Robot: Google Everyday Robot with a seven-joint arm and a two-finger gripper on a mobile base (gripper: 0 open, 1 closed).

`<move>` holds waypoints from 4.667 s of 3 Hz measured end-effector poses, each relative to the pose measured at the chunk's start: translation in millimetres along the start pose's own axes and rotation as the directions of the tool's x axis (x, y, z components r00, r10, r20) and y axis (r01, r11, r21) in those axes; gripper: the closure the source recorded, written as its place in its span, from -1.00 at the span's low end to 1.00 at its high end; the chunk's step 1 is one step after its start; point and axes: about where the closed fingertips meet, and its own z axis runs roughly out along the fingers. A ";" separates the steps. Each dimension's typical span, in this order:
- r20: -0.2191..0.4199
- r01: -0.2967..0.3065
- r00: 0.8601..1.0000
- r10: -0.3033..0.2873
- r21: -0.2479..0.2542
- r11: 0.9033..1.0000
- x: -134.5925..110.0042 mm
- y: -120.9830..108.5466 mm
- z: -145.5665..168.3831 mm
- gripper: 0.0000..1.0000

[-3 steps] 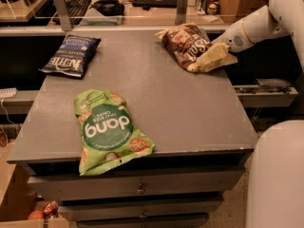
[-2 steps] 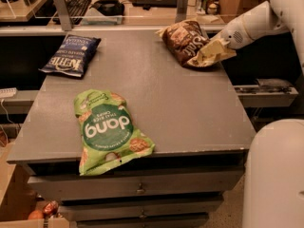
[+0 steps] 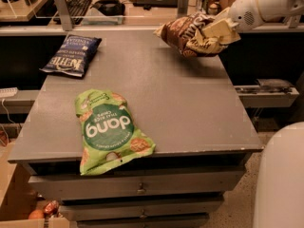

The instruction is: Move brown chip bag near green rice chip bag

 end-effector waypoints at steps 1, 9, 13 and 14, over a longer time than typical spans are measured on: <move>0.000 0.000 1.000 0.000 -0.002 1.000 0.1 0.3 1.1 1.00; 0.278 0.277 0.947 -0.159 -0.461 0.843 -14.8 233.0 43.3 0.20; 0.235 0.350 0.933 -0.274 -0.400 0.847 -39.0 212.6 11.6 -1.00; 0.181 0.380 0.924 -0.337 -0.343 0.859 -53.6 189.4 -9.3 -1.00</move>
Offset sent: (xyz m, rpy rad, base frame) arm -0.0566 0.0965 -0.0156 0.0199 -0.0087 0.2821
